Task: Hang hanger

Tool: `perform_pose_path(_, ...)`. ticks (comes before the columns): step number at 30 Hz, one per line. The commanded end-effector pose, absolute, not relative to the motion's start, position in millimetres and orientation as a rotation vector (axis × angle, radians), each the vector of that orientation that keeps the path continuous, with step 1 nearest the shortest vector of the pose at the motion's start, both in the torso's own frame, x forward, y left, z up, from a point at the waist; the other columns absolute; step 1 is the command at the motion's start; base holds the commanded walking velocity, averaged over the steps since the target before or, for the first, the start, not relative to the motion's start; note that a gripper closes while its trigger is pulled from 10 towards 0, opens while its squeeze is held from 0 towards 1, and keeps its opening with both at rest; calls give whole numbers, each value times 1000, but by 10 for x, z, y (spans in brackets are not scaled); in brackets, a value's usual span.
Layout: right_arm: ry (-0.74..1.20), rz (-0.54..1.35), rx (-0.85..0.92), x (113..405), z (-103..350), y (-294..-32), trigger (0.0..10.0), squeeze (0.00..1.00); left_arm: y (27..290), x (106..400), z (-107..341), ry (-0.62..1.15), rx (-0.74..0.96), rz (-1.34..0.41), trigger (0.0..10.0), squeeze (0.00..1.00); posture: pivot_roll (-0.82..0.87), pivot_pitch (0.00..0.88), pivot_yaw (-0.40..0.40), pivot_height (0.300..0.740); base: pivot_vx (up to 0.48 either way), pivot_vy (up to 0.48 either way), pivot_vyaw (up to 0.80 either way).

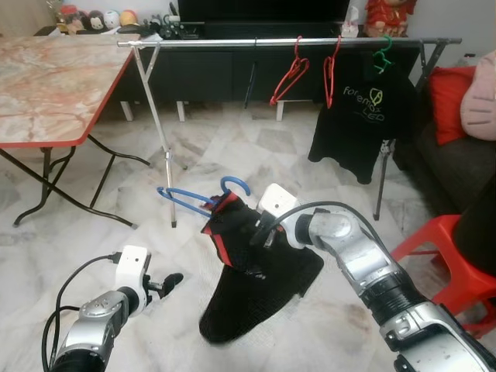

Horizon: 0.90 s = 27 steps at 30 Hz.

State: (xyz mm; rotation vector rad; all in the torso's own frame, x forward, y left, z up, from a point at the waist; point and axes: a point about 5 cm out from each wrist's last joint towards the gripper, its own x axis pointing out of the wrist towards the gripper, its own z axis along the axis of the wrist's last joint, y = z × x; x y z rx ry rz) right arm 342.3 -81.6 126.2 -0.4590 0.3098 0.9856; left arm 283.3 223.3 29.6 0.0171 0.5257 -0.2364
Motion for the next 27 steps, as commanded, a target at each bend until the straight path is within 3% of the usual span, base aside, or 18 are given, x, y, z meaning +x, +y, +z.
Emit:
perform_pose_path(1, 252, 1011, -462, 3442, 1361, -753, 10000, 0, 2235, 2839, 316, 512, 32, -230, 10000, 0, -62, 79, -6, 740, 0, 0, 0)
perform_pose_path(7, 280, 1032, -571, 3445, 1273, -842, 10000, 0, 2200, 2842, 345, 465, 15, -214, 10000, 0, -67, 89, -7, 740, 0, 0, 0)
perform_pose_path(14, 292, 1001, -828, 3489, 1168, -1112, 10000, 0, 2292, 2759, 379, 427, 21, -202, 10000, 0, -69, 93, -2, 740, 0, 0, 0)
perform_pose_path(21, 184, 1293, -722, 3349, 1331, -1285, 10000, 0, 2258, 2631, 385, 444, 30, -350, 10000, 0, -57, 92, 1, 740, 0, 0, 0)
perform_pose_path(27, 191, 1409, -600, 3335, 1454, -1427, 10000, 0, 2204, 2536, 343, 479, 34, -453, 10000, 0, -55, 90, -1, 740, 0, 0, 0)
